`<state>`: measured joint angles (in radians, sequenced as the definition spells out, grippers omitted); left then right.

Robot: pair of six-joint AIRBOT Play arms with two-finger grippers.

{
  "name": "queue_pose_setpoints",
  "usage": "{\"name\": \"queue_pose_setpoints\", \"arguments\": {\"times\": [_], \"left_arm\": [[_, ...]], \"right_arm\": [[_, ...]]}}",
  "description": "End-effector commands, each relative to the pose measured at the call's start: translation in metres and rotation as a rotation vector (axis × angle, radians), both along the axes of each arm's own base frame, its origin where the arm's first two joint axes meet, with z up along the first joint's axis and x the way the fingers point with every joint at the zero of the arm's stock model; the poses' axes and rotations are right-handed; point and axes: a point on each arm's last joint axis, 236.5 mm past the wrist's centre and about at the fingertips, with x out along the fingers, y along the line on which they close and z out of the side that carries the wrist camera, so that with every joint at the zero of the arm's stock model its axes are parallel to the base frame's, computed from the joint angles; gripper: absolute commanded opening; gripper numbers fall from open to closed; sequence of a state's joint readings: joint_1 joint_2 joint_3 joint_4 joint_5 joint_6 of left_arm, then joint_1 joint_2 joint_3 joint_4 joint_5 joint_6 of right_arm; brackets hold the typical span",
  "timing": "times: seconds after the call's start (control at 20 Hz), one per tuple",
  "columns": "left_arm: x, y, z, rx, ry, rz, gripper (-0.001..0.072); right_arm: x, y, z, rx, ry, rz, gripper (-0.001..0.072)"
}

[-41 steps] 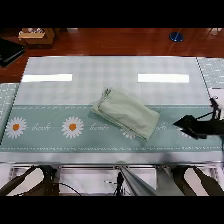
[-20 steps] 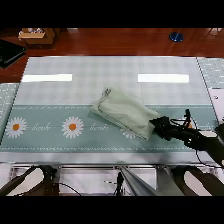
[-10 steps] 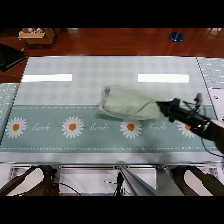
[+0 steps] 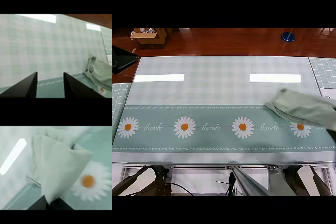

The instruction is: Fold the shirts.

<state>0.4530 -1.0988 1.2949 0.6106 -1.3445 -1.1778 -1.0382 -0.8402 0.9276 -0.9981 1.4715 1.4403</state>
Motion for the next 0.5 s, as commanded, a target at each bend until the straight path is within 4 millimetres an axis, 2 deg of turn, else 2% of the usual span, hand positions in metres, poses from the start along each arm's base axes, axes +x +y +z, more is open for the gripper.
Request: {"name": "queue_pose_setpoints", "arguments": {"times": [0.0, 0.1, 0.15, 0.3, 0.45], "left_arm": [[0.0, 0.0, 0.0, 0.0, 0.003, 0.003, 0.0395], [0.001, 0.001, 0.0, 0.003, -0.003, 0.006, 0.0395], [0.003, 0.002, 0.001, 0.005, -0.009, 0.014, 0.0395], [0.003, 0.003, 0.001, 0.026, -0.03, 0.0, 0.0395], [0.005, 0.005, 0.002, 0.048, -0.054, -0.006, 0.0395]], "right_arm": [[-0.121, -0.043, -0.012, -0.067, 0.414, -0.208, 0.0026], [-0.184, -0.052, -0.015, -0.117, 0.67, -0.258, 0.0026], [-0.204, -0.058, -0.011, -0.145, 0.754, -0.301, 0.0026], [-0.244, -0.07, 0.001, -0.226, 0.911, -0.359, 0.0026], [-0.272, -0.073, 0.014, -0.261, 1.034, -0.408, 0.0027]]}}
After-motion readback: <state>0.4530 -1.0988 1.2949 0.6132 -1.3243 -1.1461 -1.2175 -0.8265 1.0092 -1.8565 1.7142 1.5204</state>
